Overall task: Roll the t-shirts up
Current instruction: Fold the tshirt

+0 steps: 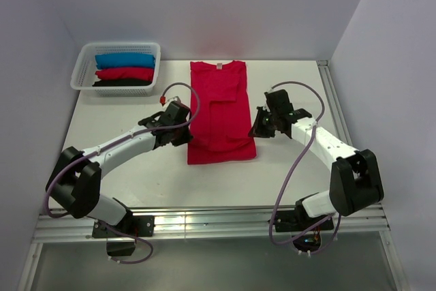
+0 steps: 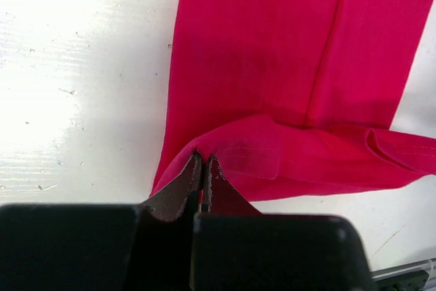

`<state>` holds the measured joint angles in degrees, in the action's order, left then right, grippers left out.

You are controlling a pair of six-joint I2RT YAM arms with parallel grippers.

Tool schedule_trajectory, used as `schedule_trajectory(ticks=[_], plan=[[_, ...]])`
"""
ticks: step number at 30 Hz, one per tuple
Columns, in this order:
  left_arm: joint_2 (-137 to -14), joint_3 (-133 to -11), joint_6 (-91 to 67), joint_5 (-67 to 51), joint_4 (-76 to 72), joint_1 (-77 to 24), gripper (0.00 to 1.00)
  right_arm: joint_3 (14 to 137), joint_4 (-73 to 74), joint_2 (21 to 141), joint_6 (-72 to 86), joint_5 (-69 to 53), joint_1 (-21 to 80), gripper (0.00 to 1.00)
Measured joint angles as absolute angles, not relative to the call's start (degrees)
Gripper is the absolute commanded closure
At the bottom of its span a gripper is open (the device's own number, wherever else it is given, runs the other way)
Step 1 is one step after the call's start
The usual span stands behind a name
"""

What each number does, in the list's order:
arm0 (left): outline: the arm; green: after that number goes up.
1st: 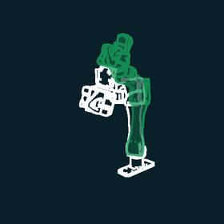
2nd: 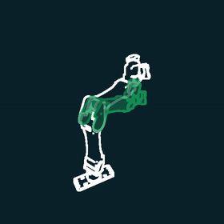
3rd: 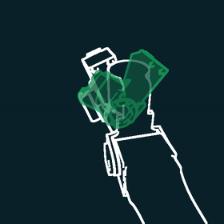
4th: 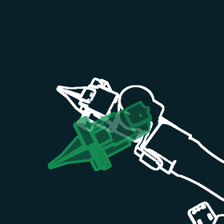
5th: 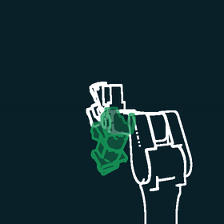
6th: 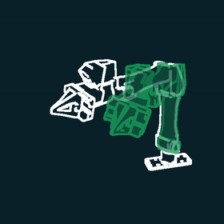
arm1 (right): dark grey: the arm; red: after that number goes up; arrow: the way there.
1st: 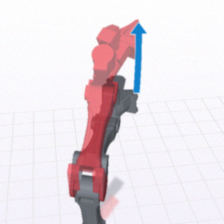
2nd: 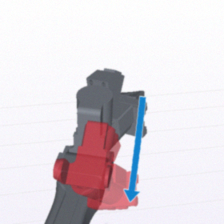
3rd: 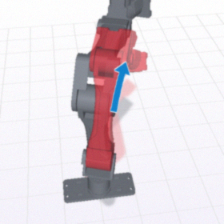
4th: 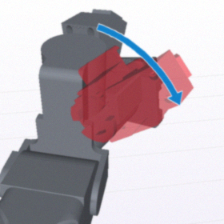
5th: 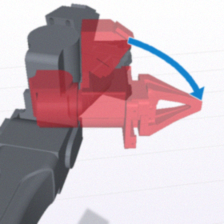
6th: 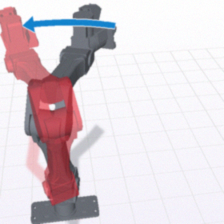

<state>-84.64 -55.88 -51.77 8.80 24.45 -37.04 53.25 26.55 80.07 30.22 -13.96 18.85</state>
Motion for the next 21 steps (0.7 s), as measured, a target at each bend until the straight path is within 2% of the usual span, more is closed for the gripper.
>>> schedule_trajectory(ticks=[21], plan=[[-85.0,-57.5,-50.2,8.8,23.1,-35.4,1.0,56.0,25.5,84.1,29.5,-15.9,17.5,1.0]])
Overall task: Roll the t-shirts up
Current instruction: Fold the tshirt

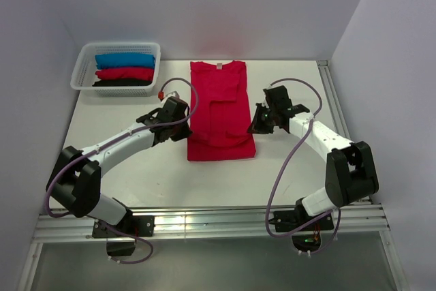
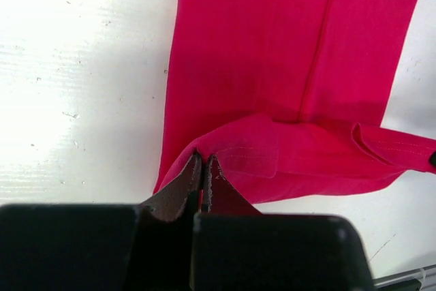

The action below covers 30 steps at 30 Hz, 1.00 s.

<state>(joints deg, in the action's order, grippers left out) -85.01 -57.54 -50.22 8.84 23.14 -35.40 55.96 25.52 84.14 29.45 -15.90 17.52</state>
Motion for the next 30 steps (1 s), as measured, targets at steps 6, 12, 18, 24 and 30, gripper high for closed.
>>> schedule_trajectory(ticks=[6,12,18,24,30], plan=[[-85.3,-57.6,-50.0,8.8,22.4,-35.1,1.0,56.2,25.3,84.1,29.3,-15.9,17.1,1.0],[-85.4,-57.8,-49.6,8.8,21.8,-35.0,1.0,56.2,25.3,84.1,29.2,-15.9,16.7,1.0],[-85.4,-58.0,-49.2,8.8,21.7,-35.0,1.0,56.2,25.3,84.1,29.1,-15.9,16.6,1.0],[-85.3,-58.0,-49.2,8.8,21.7,-35.0,0.99,56.2,25.4,82.7,29.1,-16.0,16.6,1.0],[-85.2,-58.0,-49.2,8.8,21.8,-35.0,1.0,56.4,25.4,81.3,29.0,-16.0,16.6,1.0]])
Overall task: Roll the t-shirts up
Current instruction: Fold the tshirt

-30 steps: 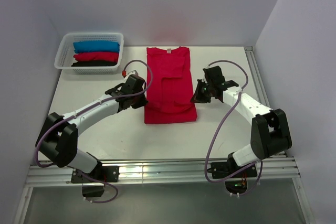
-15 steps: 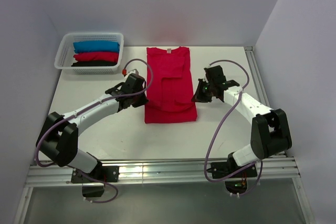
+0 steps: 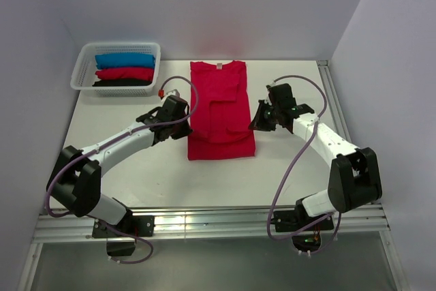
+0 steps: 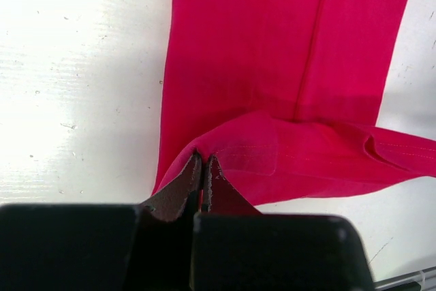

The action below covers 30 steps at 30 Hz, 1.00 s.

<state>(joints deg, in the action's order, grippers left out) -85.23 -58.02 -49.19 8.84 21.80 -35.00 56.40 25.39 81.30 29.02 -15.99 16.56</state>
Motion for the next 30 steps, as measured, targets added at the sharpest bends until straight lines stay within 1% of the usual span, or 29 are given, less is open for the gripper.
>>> schedule_trajectory(ticks=[8,16,19,20,21,22,23,24,25,26,27,28,29,30], plan=[[-85.2,-58.1,-49.1,8.9,21.4,-35.0,1.0,57.3,25.6,81.6,28.9,-16.0,16.4,1.0],[-87.3,-59.0,-48.9,9.5,19.4,-34.9,1.0,58.1,24.9,84.5,29.0,-15.8,15.9,1.0],[-89.4,-59.5,-48.9,9.8,18.5,-34.7,0.99,58.6,23.5,86.7,29.5,-15.7,15.8,0.93],[-90.2,-59.7,-48.9,10.0,18.3,-34.5,0.96,58.8,23.1,87.4,29.7,-15.7,15.8,0.88],[-91.2,-60.2,-48.9,10.0,18.3,-34.3,0.94,59.2,22.9,88.5,30.2,-15.7,15.7,0.82],[-92.2,-60.7,-48.9,10.0,18.3,-34.1,0.92,59.5,22.5,89.2,30.5,-15.7,15.7,0.72],[-93.3,-61.2,-48.9,10.0,18.3,-33.8,0.9,59.7,22.1,90.1,30.9,-15.7,15.6,0.66],[-94.4,-62.0,-48.9,10.0,18.3,-33.5,0.87,59.8,21.5,90.7,31.3,-15.7,15.5,0.6],[-95.5,-62.6,-48.9,9.8,18.3,-33.0,0.82,59.8,21.2,91.0,31.6,-15.6,15.3,0.55],[-96.3,-63.1,-48.9,9.4,18.3,-32.5,0.71,59.8,20.6,91.4,32.1,-15.7,15.1,0.51],[-96.9,-63.4,-48.9,9.1,18.3,-31.9,0.65,59.8,20.1,91.6,32.4,-15.7,14.9,0.5],[-97.2,-63.5,-49.1,8.8,18.3,-31.2,0.55,59.9,19.7,91.9,32.8,-15.8,14.5,0.47],[-97.4,-63.6,-49.1,8.4,18.3,-30.6,0.52,60.1,19.4,92.1,33.1,-15.7,14.3,0.46],[-97.4,-63.6,-49.6,7.7,18.4,-29.6,0.5,60.3,19.1,92.4,33.5,-15.7,14.0,0.43]])
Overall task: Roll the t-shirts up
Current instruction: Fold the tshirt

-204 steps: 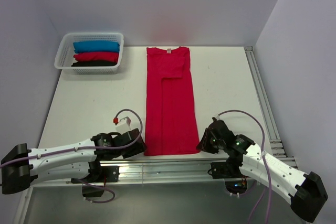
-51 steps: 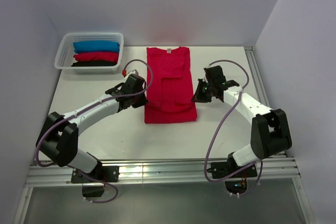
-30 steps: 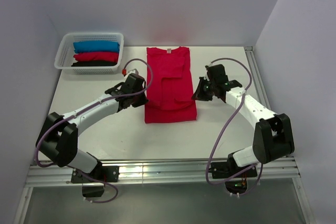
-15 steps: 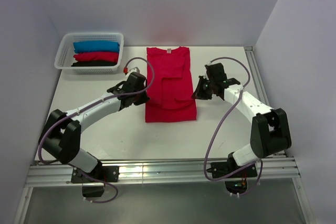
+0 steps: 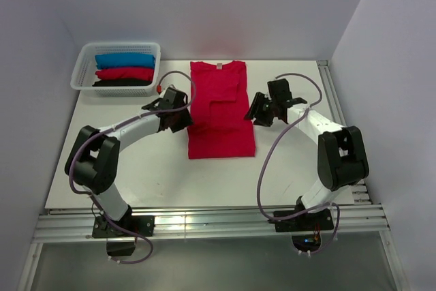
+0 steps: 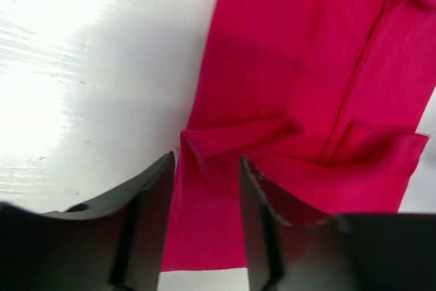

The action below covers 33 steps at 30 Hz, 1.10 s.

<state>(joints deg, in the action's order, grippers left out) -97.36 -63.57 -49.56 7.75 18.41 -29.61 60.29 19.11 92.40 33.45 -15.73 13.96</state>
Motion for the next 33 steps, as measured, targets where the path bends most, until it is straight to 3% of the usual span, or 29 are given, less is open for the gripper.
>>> schedule_trajectory(ticks=[1,3,9,13,20,27,33], plan=[[-97.3,-63.7,-49.8,7.3,18.5,-28.8,0.44,60.6,18.9,92.6,33.8,-15.7,13.6,0.41],[-97.3,-64.2,-50.2,6.3,18.5,-27.0,0.42,60.8,18.1,92.6,34.3,-15.7,12.9,0.39],[-94.2,-64.2,-49.7,4.5,18.7,-23.0,0.42,58.4,15.6,88.3,34.6,-15.7,11.5,0.38],[-87.1,-57.5,-48.8,1.6,15.3,-23.1,0.43,51.2,13.6,82.1,34.1,-16.6,11.4,0.35],[-82.0,-45.1,-48.7,-2.2,11.4,-24.9,0.5,37.8,11.5,76.6,33.5,-18.6,11.4,0.37],[-84.5,-46.5,-46.5,-4.1,6.5,-25.0,0.52,37.2,9.0,76.7,33.1,-20.0,11.4,0.4],[-89.7,-51.7,-45.4,-5.8,3.8,-25.0,0.6,37.2,8.0,76.7,33.1,-20.3,11.4,0.45]])
